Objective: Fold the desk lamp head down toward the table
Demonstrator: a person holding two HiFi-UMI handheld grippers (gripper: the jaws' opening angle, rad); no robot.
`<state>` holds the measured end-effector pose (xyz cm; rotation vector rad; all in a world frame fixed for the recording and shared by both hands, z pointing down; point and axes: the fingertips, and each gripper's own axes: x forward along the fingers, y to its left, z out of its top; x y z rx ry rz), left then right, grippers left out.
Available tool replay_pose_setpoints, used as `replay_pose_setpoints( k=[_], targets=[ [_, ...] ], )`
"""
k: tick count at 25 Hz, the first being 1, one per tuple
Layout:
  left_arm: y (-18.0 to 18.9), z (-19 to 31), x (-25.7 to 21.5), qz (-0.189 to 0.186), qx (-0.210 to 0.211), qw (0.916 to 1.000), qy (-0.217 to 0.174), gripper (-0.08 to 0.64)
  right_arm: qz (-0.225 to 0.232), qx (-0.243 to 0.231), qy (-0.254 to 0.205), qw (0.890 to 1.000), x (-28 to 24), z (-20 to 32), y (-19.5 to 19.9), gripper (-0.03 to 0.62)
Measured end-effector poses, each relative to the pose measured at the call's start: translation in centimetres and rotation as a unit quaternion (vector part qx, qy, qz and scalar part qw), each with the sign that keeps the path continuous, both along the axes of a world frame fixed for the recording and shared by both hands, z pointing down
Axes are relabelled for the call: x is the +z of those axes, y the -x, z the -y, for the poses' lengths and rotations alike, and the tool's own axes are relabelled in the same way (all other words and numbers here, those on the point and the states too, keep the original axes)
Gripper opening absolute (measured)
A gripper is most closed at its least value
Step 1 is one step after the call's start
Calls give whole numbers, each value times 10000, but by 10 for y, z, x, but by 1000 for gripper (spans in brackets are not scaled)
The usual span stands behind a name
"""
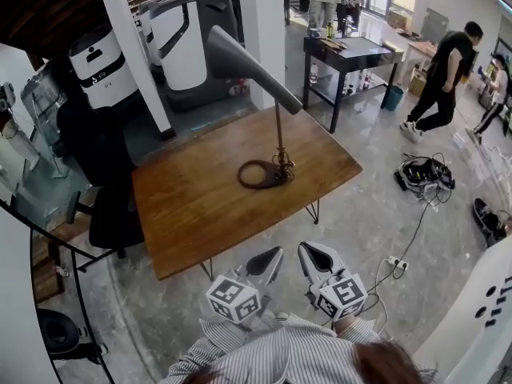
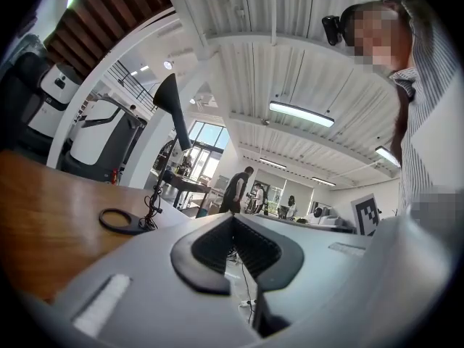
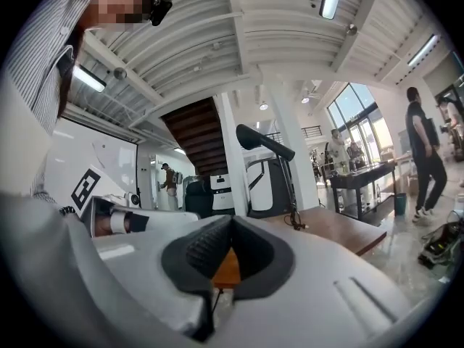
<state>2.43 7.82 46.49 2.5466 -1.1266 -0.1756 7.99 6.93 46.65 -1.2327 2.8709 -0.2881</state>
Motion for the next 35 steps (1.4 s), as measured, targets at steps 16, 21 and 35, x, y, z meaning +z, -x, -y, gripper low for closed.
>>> replay_pose_setpoints(
  k=[16,21,35],
  targets=[
    [22,103,11,-223,-152,9996,-7,6,-377,25,16,9993,18,96,12,0],
    [42,160,-1,-182,-41,9997,-141,6,-468,300,-80,9984,8,154,25,0],
    [83,260,-22,-30,33,9987,-514,8,-639,656,-231,9955,7,267,50,20]
  ],
)
